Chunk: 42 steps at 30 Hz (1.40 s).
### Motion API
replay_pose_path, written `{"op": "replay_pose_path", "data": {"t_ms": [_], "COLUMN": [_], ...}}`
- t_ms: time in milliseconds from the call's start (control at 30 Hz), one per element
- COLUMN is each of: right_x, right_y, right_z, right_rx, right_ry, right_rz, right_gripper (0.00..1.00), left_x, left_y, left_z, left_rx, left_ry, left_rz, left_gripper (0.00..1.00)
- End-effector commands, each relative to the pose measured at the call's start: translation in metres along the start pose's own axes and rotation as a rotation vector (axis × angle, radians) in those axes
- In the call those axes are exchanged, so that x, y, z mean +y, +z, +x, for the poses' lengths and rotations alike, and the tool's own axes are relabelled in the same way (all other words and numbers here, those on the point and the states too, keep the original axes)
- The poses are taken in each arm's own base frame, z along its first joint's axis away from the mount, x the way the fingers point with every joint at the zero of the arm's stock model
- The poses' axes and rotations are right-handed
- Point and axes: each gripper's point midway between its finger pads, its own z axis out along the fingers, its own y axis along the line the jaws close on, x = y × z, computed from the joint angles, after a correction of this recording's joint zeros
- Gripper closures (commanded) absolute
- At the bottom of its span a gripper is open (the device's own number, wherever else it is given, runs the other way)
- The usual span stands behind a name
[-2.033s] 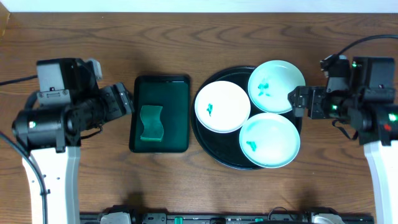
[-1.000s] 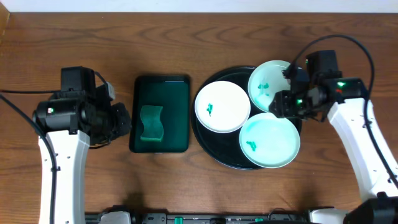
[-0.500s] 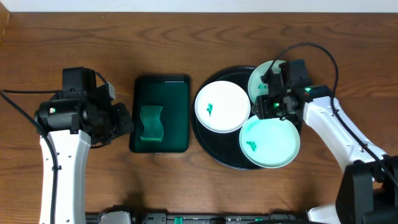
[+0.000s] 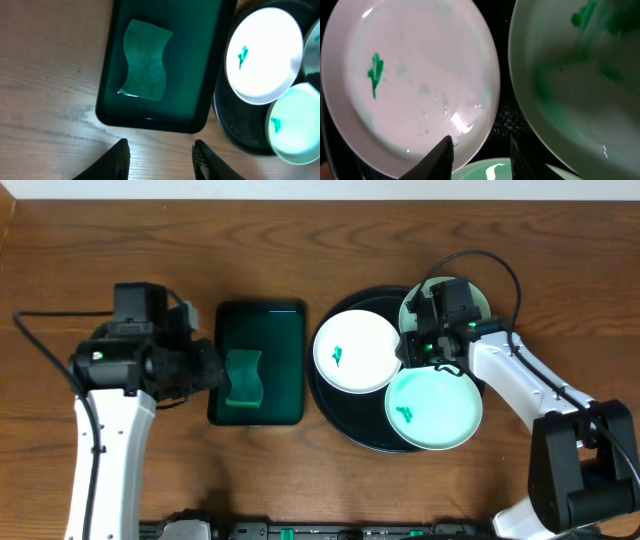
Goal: Clean dirty plates on tray and stack at the side
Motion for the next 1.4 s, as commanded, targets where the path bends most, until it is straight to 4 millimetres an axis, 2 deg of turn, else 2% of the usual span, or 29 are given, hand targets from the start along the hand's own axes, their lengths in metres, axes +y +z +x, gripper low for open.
{"op": "replay_pose_path", "data": {"t_ms": [0, 233, 700, 1100, 1367], "right_x": [0.003, -0.010, -0.008, -0.010, -0.010], "right_y": [0.008, 0.008, 0.019, 0.029, 0.031], "right_z": [0.003, 0.000, -0.002, 0.002, 0.002], "right_rx": [0.009, -0.016, -0.072, -0.122, -0.134], "right_ry": [-0.007, 0.023, 0.050, 0.098, 0.095], "right_rz": [0.029, 0.123, 0.105, 0.087, 0.084], "right_gripper": [0.66, 0.71, 0.79, 0.79, 0.87], "left_x": [0.001, -0.008, -0.001, -0.001, -0.001], "left_y": [0.009, 0.021, 0.049, 0.052, 0.052], "left_z": [0.005, 0.007, 0.010, 0.010, 0.010], "left_rx": [0.022, 0.060, 0.166, 0.176, 0.175], "left_ry": [0.060, 0.096, 0.078, 0.077, 0.077], "left_rz": [-0.057, -0.063, -0.094, -0.097, -0.097], "left_gripper": [0.58, 0.58, 0.58, 0.58, 0.58]}}
